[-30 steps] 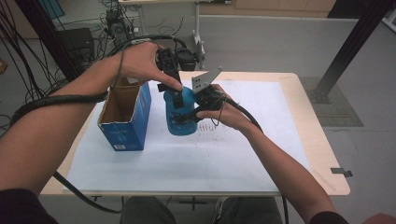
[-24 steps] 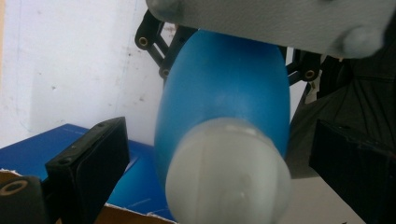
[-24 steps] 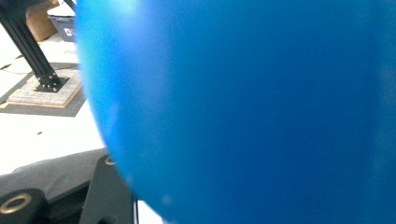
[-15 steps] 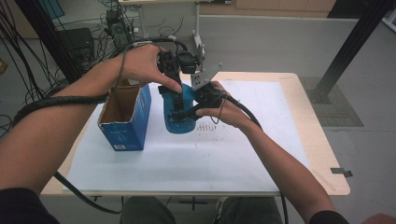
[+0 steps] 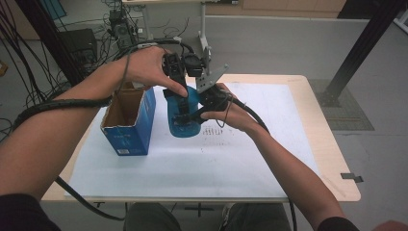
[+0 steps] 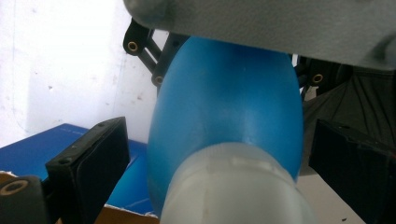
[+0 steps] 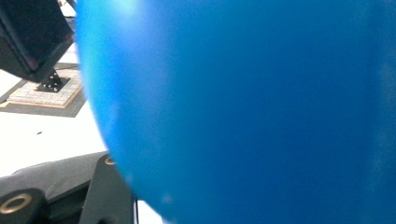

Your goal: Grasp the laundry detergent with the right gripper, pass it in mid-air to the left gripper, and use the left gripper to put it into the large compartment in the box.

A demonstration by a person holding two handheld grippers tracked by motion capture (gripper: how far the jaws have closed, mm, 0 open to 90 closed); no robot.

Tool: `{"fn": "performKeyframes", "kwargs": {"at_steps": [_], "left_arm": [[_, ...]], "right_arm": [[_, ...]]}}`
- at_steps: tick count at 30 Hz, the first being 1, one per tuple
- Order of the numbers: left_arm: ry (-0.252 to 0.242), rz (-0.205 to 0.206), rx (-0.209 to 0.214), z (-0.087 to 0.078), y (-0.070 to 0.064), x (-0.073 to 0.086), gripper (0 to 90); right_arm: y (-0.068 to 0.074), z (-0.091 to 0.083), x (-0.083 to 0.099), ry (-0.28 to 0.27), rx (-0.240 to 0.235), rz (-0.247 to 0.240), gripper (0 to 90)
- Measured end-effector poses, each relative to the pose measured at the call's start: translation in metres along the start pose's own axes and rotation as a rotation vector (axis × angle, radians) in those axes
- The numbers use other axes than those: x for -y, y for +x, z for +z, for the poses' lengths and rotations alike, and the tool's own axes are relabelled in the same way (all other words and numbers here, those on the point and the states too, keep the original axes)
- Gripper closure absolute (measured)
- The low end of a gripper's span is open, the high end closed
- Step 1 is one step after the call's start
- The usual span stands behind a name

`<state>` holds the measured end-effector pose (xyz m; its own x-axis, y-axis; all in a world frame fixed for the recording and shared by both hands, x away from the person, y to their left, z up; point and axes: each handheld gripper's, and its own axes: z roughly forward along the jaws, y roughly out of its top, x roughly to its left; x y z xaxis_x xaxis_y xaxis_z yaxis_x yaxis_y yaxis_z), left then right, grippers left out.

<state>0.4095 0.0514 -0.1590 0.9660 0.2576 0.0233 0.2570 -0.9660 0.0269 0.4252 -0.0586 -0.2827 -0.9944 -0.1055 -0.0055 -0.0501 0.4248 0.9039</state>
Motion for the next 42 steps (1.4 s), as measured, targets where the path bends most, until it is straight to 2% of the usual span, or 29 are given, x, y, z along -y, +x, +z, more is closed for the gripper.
{"fn": "performKeyframes", "kwargs": {"at_steps": [42], "left_arm": [[0.026,0.000,-0.020,-0.0002,0.0002,0.0023,6.2]], "right_arm": [[-0.0008,-0.0001,-0.0016,-0.013,-0.002,-0.007,44.0]]}}
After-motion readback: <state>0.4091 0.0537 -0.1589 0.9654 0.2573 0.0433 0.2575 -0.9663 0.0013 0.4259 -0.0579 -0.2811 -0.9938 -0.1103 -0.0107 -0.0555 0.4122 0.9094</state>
